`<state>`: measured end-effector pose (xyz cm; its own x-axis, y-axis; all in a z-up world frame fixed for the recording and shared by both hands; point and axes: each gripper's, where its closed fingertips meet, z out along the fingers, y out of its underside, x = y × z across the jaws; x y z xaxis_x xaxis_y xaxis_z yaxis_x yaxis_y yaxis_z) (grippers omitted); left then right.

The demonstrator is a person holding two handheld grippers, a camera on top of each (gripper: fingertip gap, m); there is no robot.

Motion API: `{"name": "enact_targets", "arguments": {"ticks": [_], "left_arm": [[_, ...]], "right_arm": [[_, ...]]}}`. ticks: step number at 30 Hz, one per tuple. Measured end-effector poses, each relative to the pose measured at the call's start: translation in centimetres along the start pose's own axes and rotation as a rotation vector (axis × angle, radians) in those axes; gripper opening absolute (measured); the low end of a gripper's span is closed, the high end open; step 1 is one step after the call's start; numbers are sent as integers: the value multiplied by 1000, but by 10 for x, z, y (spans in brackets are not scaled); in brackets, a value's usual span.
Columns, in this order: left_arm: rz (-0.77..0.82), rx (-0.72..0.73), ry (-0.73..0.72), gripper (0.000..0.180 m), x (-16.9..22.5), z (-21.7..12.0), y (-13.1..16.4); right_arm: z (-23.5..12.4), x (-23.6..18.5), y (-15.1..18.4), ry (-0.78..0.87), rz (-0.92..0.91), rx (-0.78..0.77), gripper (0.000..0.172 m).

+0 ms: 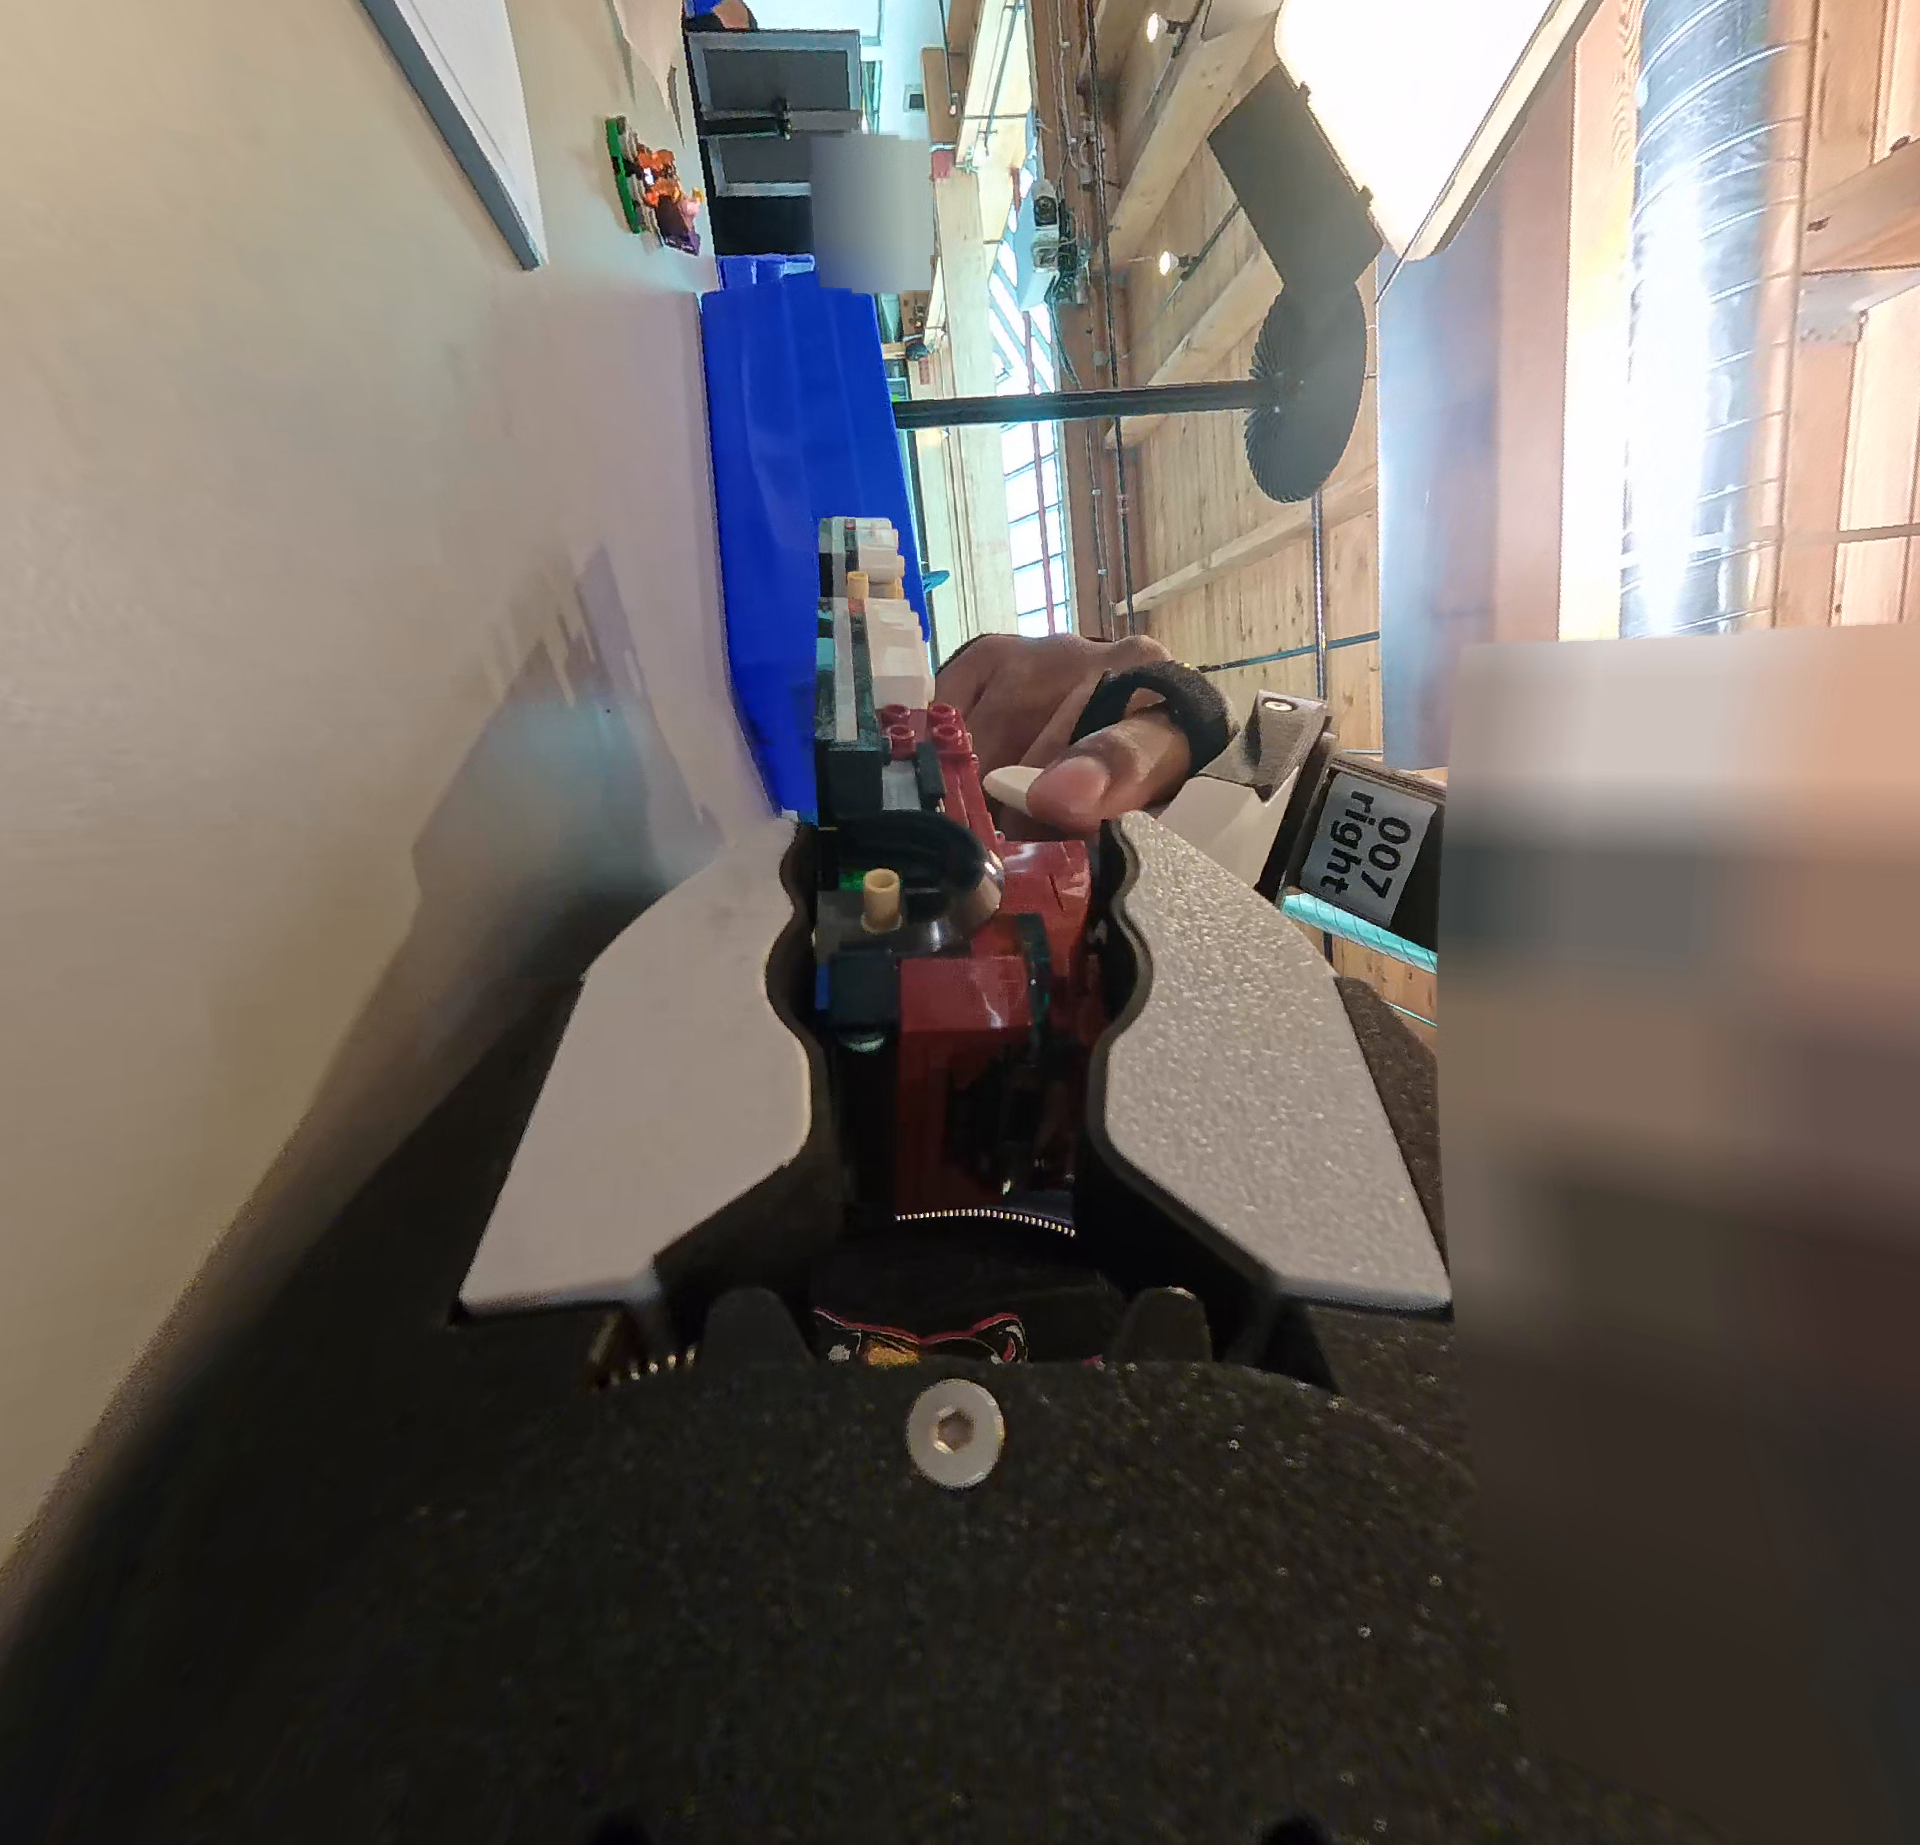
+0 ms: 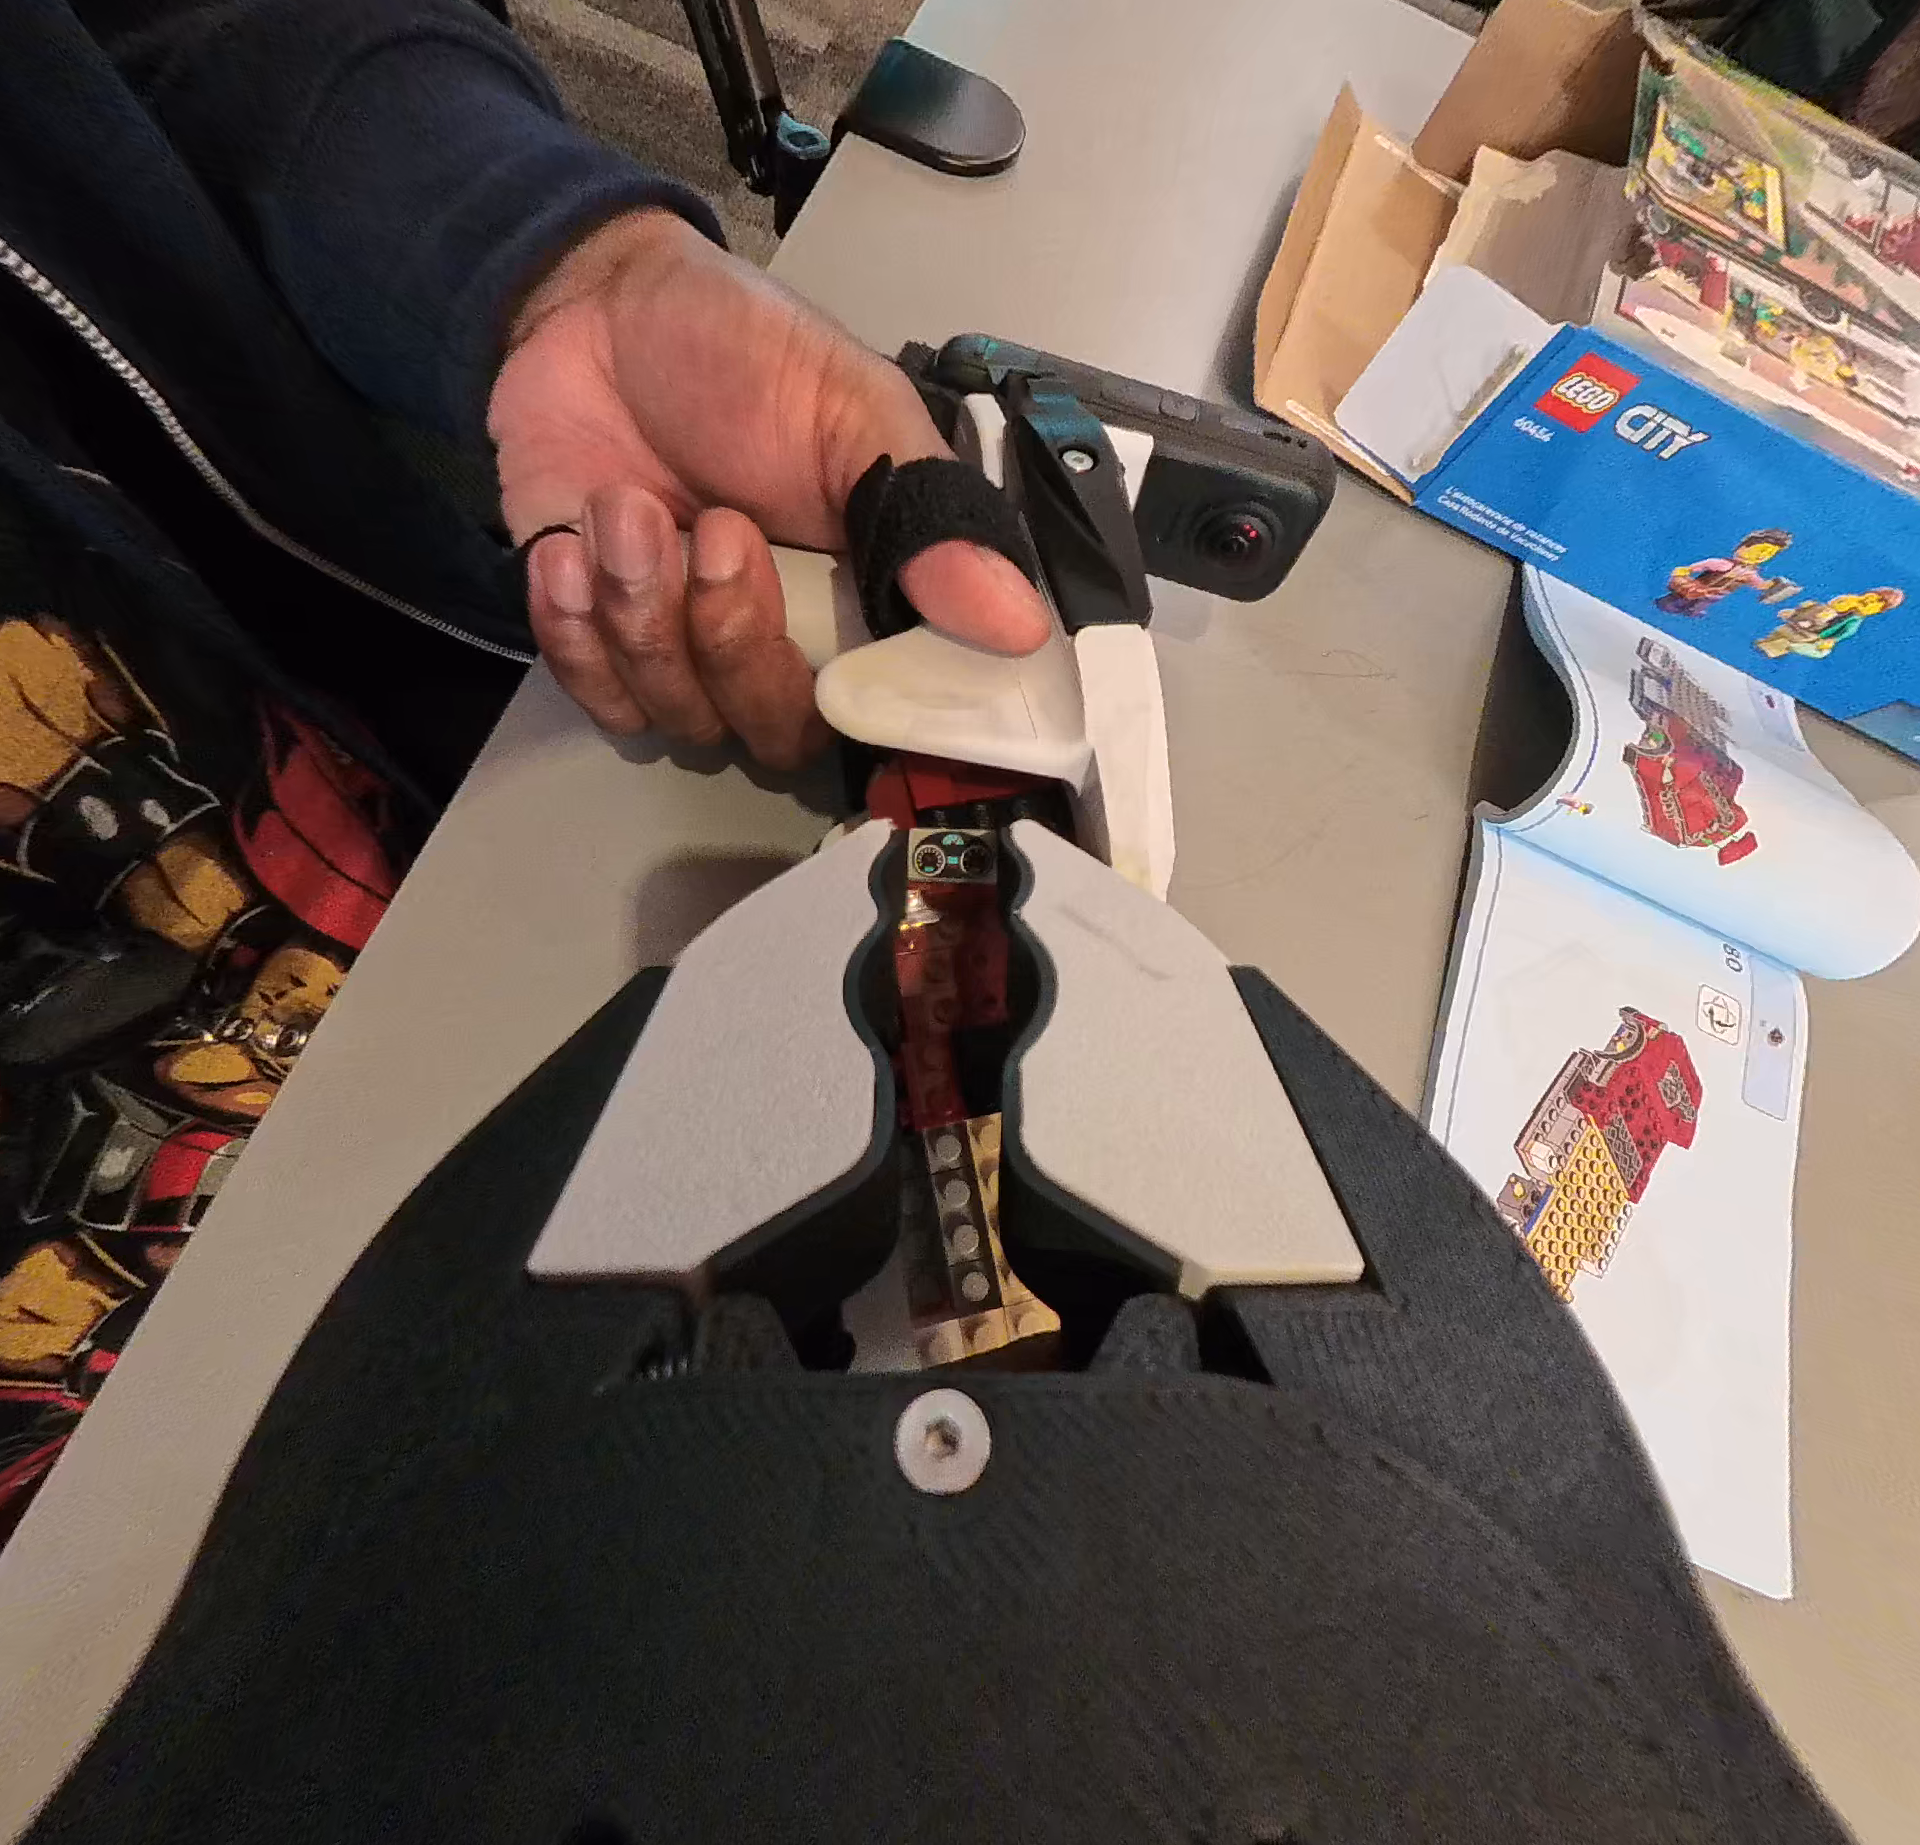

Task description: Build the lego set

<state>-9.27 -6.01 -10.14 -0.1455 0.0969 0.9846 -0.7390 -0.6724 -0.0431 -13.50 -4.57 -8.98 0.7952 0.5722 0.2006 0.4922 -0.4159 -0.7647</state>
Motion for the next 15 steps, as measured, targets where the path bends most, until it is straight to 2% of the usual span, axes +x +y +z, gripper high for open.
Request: {"name": "enact_targets", "arguments": {"ticks": [15], "left_arm": [[-21,7,21,52,1,-2,-1]], "right_arm": [[0,-1,-1,-67,-60,-58,16]]}}
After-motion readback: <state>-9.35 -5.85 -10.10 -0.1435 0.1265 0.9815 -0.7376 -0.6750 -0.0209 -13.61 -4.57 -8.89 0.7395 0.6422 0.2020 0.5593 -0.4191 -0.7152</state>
